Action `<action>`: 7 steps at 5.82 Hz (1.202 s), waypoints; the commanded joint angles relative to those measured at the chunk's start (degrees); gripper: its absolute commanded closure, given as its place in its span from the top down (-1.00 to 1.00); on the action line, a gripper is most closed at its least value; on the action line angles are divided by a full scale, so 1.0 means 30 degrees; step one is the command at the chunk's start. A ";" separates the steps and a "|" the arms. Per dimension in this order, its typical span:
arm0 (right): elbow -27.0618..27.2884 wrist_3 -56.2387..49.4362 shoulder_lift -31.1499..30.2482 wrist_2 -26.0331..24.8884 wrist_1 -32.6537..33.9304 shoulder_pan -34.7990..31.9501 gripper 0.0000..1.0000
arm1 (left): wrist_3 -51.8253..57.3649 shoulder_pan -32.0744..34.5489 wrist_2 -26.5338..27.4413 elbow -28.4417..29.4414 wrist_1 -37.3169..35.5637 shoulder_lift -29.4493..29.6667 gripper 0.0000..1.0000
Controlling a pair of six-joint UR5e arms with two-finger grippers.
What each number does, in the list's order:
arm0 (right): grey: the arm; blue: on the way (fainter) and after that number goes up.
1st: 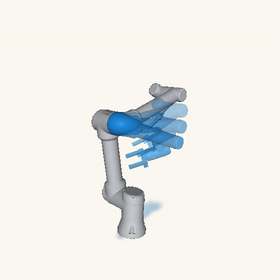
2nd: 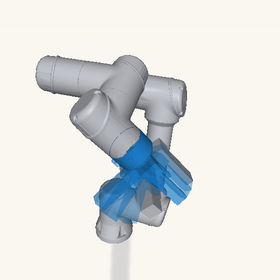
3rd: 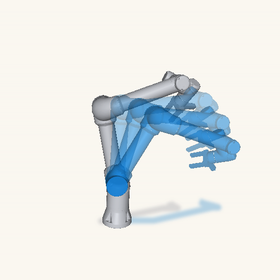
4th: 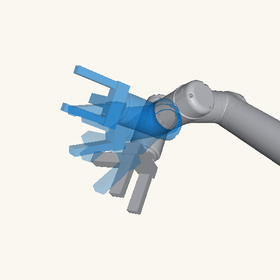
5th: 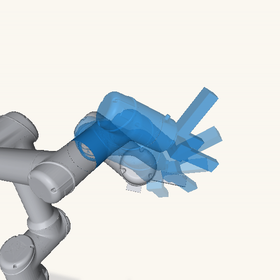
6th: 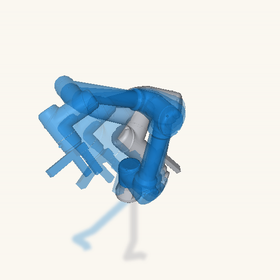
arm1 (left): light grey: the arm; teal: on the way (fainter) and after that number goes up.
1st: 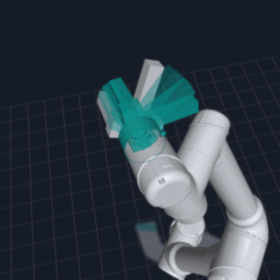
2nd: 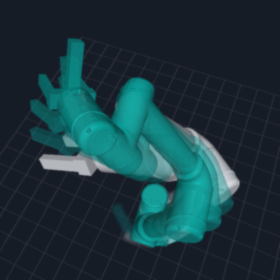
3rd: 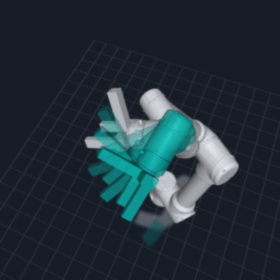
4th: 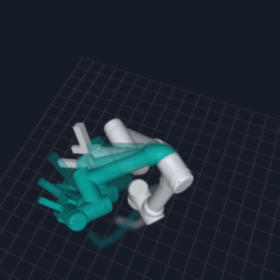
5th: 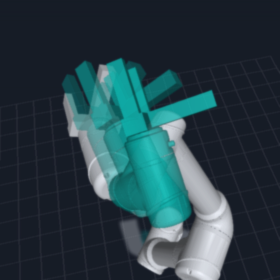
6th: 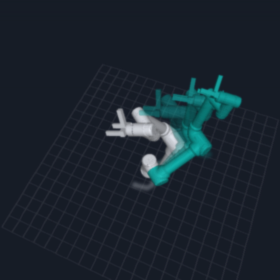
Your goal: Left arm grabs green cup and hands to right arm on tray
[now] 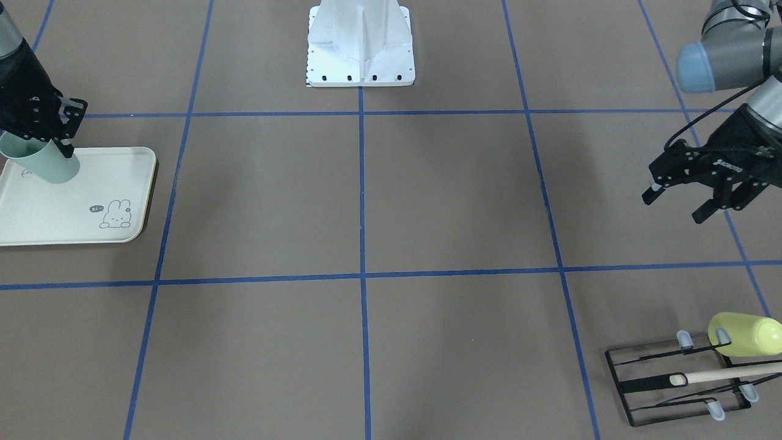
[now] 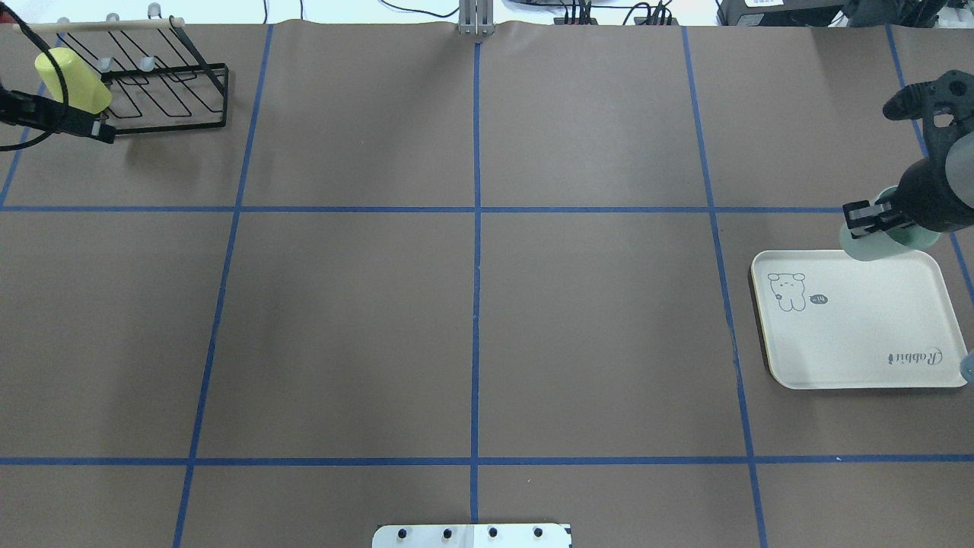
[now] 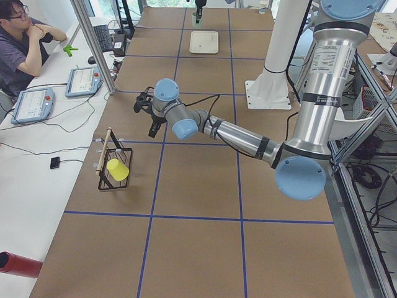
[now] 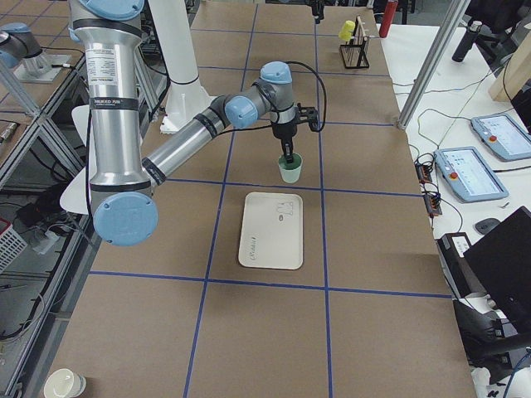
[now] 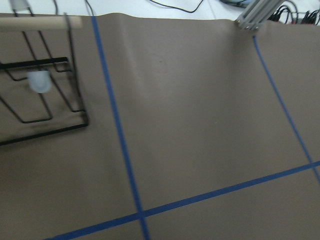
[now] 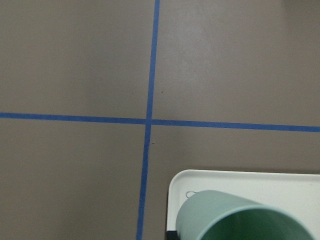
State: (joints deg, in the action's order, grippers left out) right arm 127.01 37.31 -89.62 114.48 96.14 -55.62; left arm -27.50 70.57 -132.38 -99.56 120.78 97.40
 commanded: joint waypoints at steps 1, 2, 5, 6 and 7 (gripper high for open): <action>-0.1077 -0.1247 -0.0947 -0.0044 0.0150 0.0083 -1.00 | 0.6620 0.1779 0.0005 0.0256 -0.3674 -0.2193 1.00; -0.2333 -0.1160 -0.1064 -0.0043 -0.1417 0.0083 -1.00 | 0.8532 0.3006 0.0005 0.0113 -0.6480 -0.2232 1.00; -0.4514 0.0330 -0.1681 0.0163 -0.5534 0.0869 -1.00 | 1.2666 0.6204 0.0004 0.0346 -1.1920 -0.2116 1.00; -0.5036 0.0799 -0.1681 -0.0070 -0.6086 0.1657 -1.00 | 1.2711 0.6241 -0.0024 0.0259 -1.1928 -0.2203 1.00; -0.6404 0.2834 -0.1826 -0.0537 -0.9282 0.2390 -1.00 | 1.2653 0.6212 -0.0025 0.0258 -1.1957 -0.2116 1.00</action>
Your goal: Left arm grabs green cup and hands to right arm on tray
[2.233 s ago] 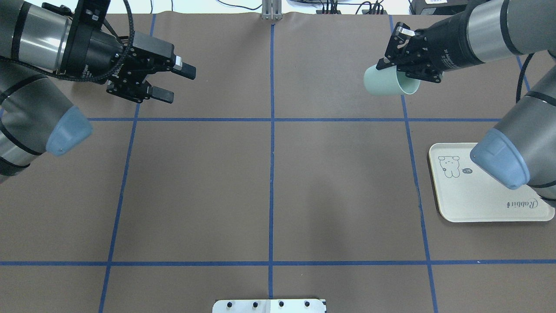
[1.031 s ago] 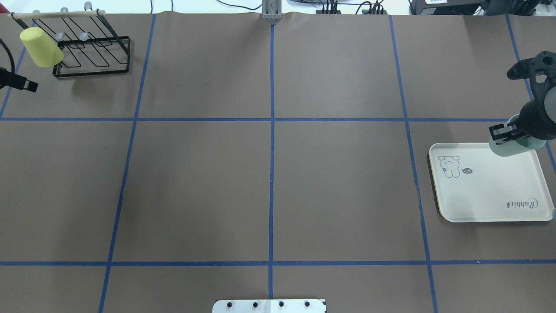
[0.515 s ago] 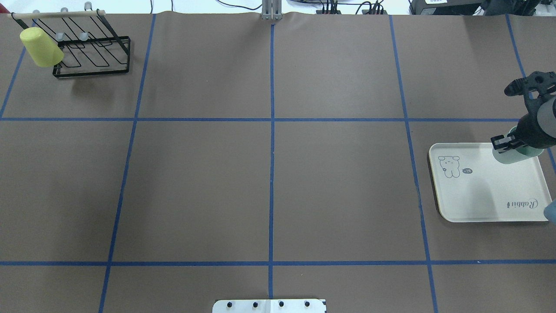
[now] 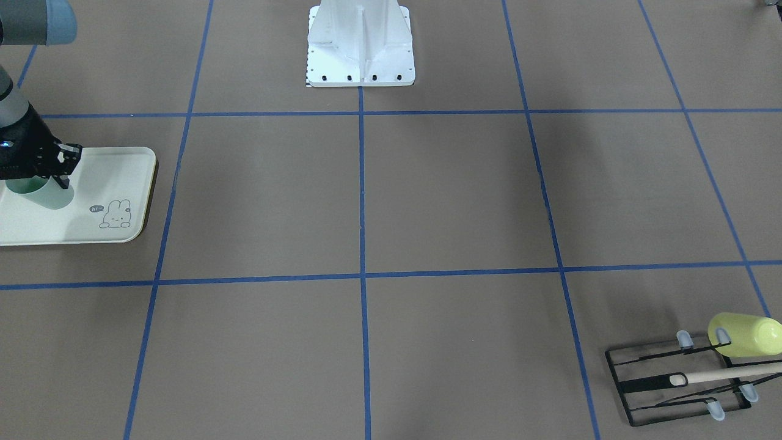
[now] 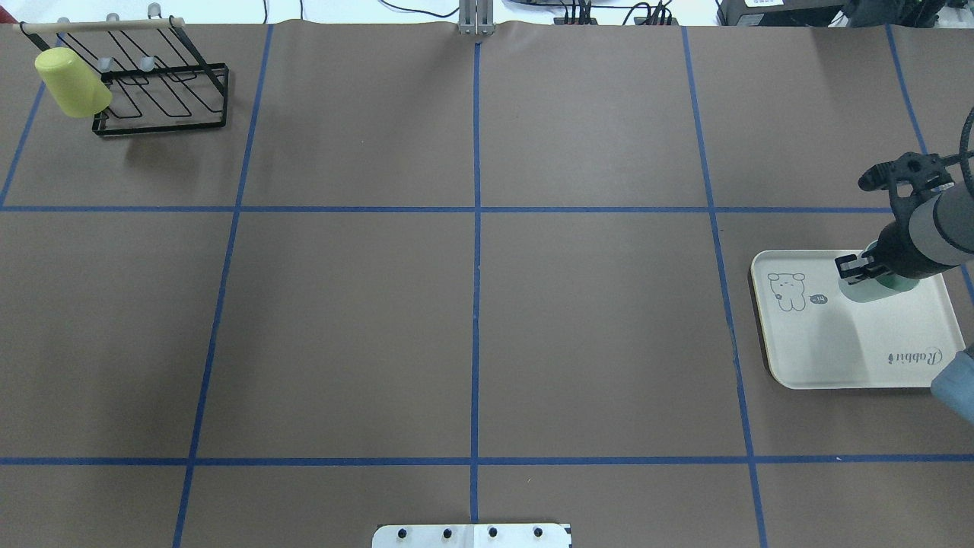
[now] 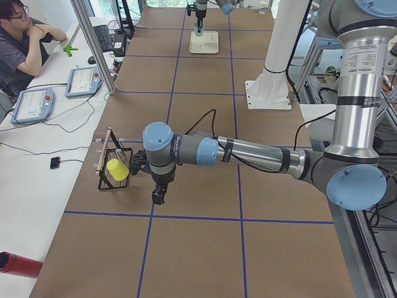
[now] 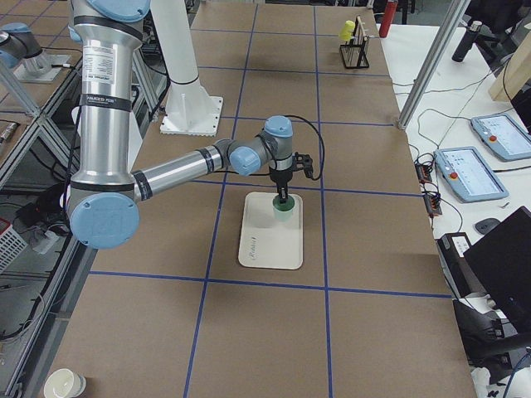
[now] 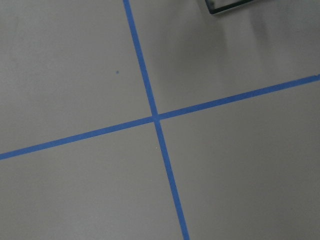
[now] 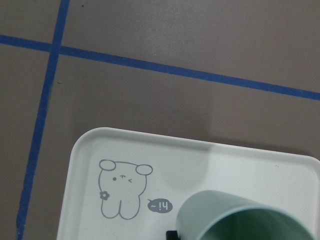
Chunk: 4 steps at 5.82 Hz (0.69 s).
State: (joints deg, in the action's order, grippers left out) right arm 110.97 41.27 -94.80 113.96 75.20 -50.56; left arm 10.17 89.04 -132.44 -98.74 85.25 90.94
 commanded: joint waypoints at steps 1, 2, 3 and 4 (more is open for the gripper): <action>-0.1390 0.2290 -0.0447 -0.0400 -0.3665 0.1029 -1.00 | 0.0095 0.0086 -0.0005 -0.0016 -0.0085 0.0066 1.00; -0.1335 0.2268 -0.0653 -0.0255 -0.3795 0.1061 -1.00 | 0.0066 0.0057 -0.0005 -0.0016 -0.0085 0.0066 1.00; -0.1277 0.2297 -0.0597 -0.0253 -0.3709 0.1091 0.98 | 0.0065 0.0086 -0.0005 -0.0016 -0.0085 0.0037 1.00; -0.1131 0.2210 -0.0626 -0.0166 -0.3621 0.1004 1.00 | 0.0065 0.0086 -0.0005 -0.0132 -0.0056 -0.0108 1.00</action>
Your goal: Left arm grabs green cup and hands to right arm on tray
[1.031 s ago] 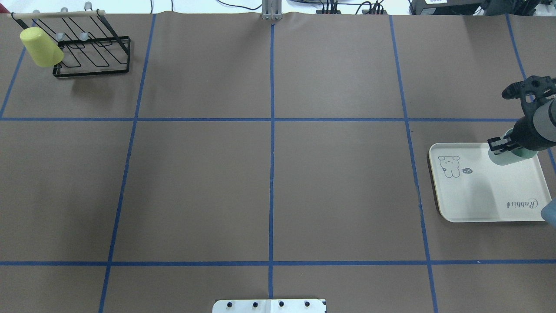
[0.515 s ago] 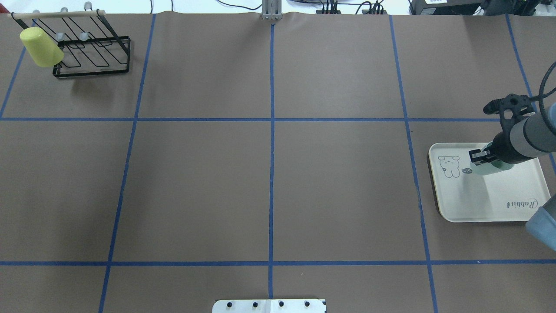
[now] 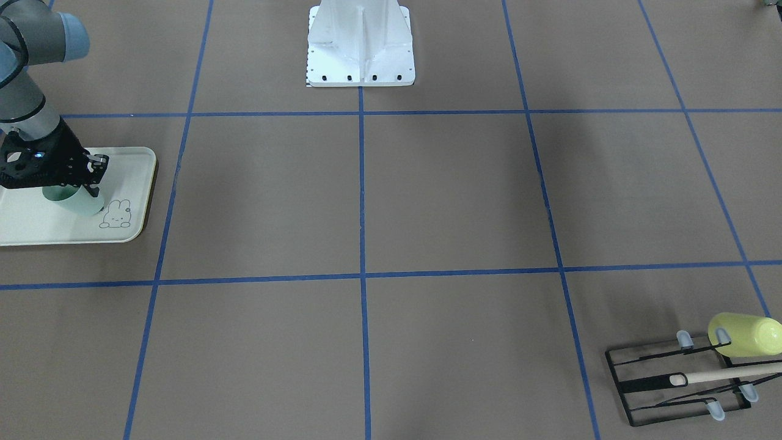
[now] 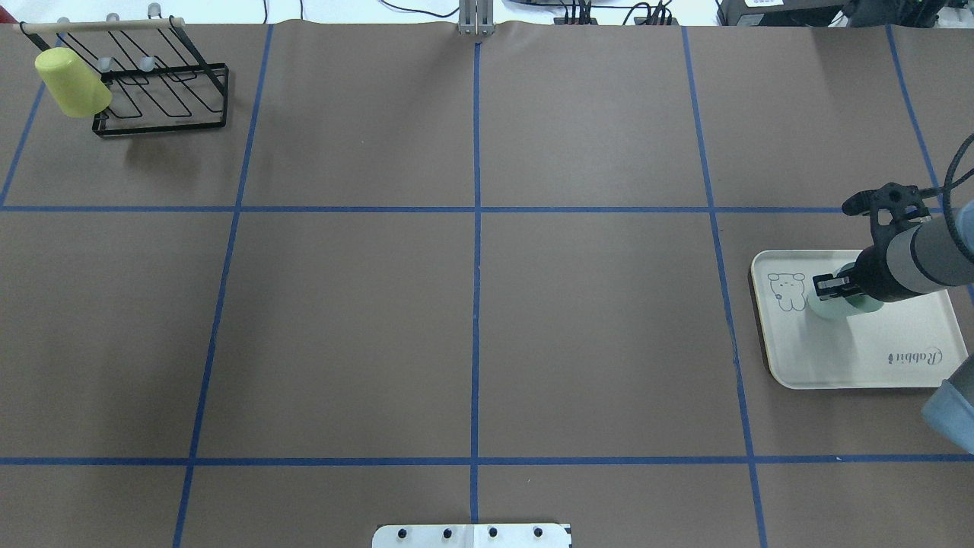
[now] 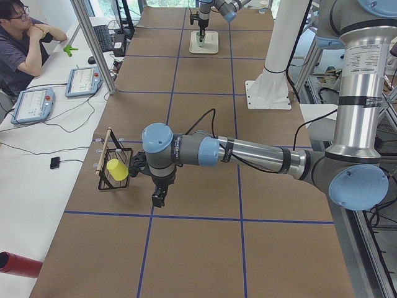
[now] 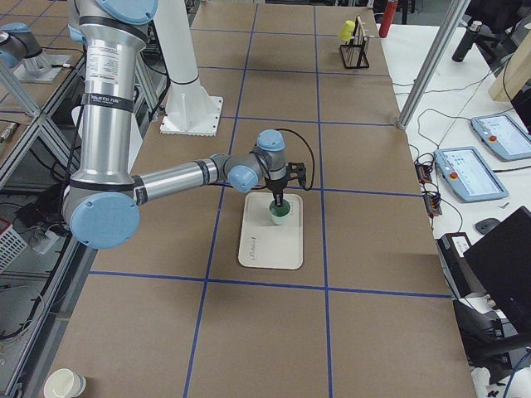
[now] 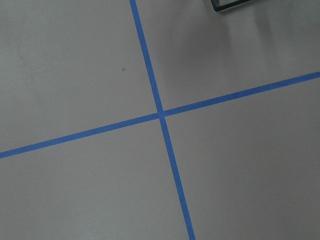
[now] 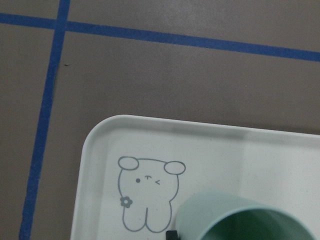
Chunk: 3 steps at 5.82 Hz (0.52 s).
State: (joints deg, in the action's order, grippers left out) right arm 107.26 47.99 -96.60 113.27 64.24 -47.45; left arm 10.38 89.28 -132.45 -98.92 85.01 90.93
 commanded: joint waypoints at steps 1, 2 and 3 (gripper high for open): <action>0.0742 -0.0147 -0.0114 0.0182 0.0380 -0.0237 1.00 | -0.0060 0.0006 -0.0028 -0.0102 0.0021 -0.0133 1.00; 0.2605 -0.0902 0.0118 0.0792 0.4067 -0.1284 1.00 | -0.0148 0.0035 -0.0116 -0.0103 0.0021 -0.0162 1.00; 0.4393 -0.3984 0.1077 0.0828 0.8425 -0.2280 1.00 | -0.0149 0.0036 -0.0117 -0.0103 0.0050 -0.0162 1.00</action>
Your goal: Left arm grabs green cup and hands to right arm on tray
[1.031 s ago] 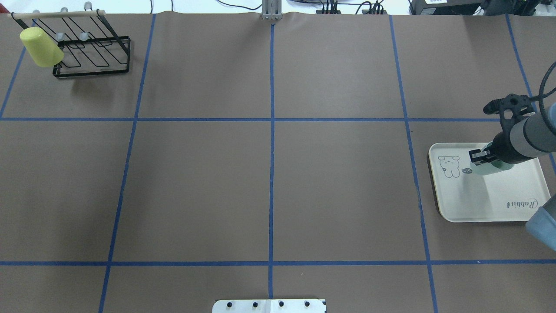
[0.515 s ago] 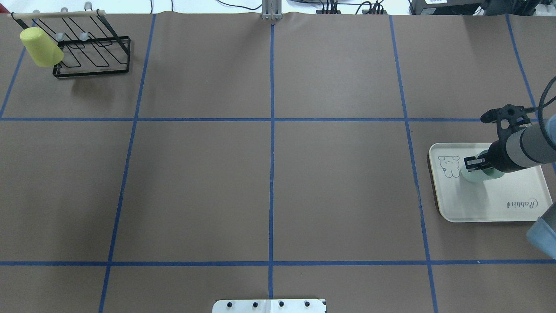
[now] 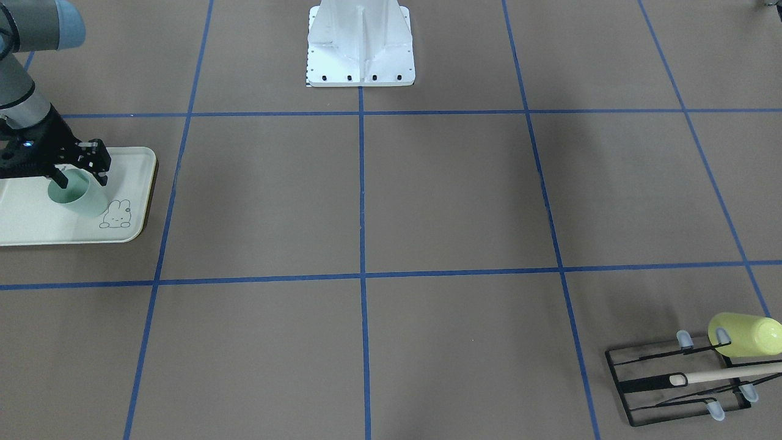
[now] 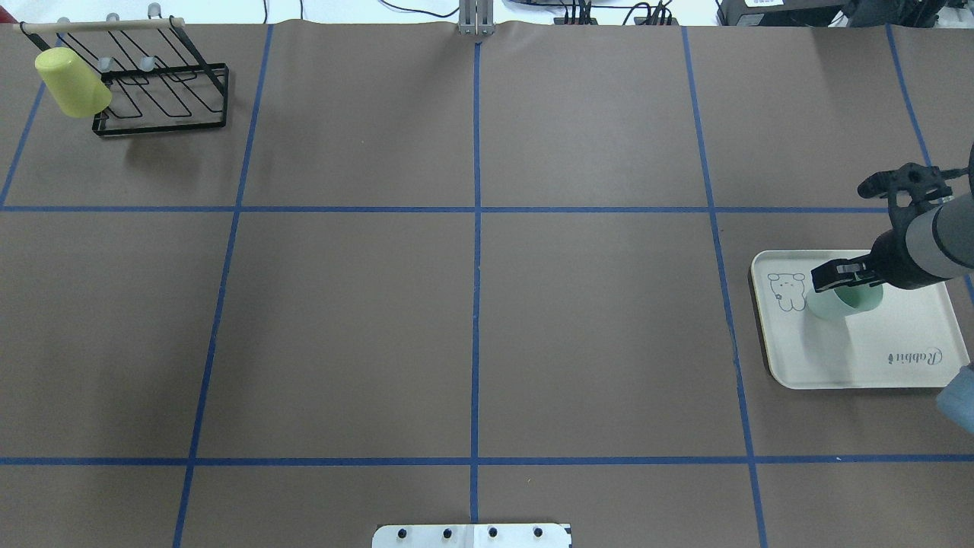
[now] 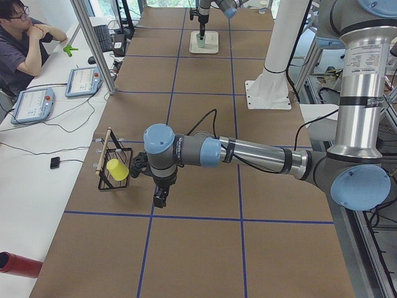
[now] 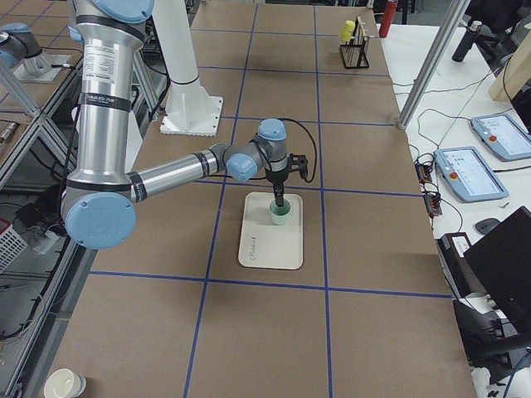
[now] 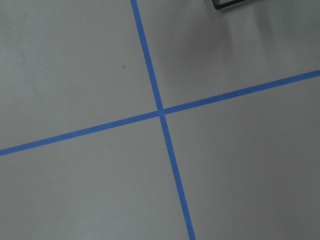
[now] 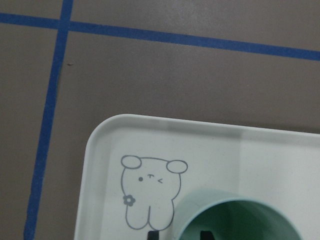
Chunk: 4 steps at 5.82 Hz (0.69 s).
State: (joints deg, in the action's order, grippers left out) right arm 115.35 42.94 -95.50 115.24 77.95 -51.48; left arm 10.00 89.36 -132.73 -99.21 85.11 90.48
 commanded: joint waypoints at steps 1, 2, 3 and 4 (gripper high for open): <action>0.1715 -0.5200 0.1125 0.0432 0.5377 -0.2310 1.00 | 0.0179 0.0008 -0.0081 0.0139 0.0136 -0.0073 1.00; 0.0729 -0.8333 0.1042 0.2204 0.5421 -0.4644 1.00 | 0.0181 0.0008 0.0006 0.0227 0.0340 -0.0972 1.00; -0.0876 -1.2483 0.0664 0.4513 0.5392 -0.7626 1.00 | 0.0181 0.0037 0.0036 0.0228 0.0371 -0.1126 1.00; -0.2227 -1.6179 -0.0267 0.5000 0.5276 -0.9889 1.00 | 0.0239 0.0357 0.0007 0.0228 0.0662 -0.1157 1.00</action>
State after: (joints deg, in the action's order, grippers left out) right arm 112.56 5.19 -94.23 127.37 93.89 -74.19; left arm 10.60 89.79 -132.69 -98.56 86.46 87.34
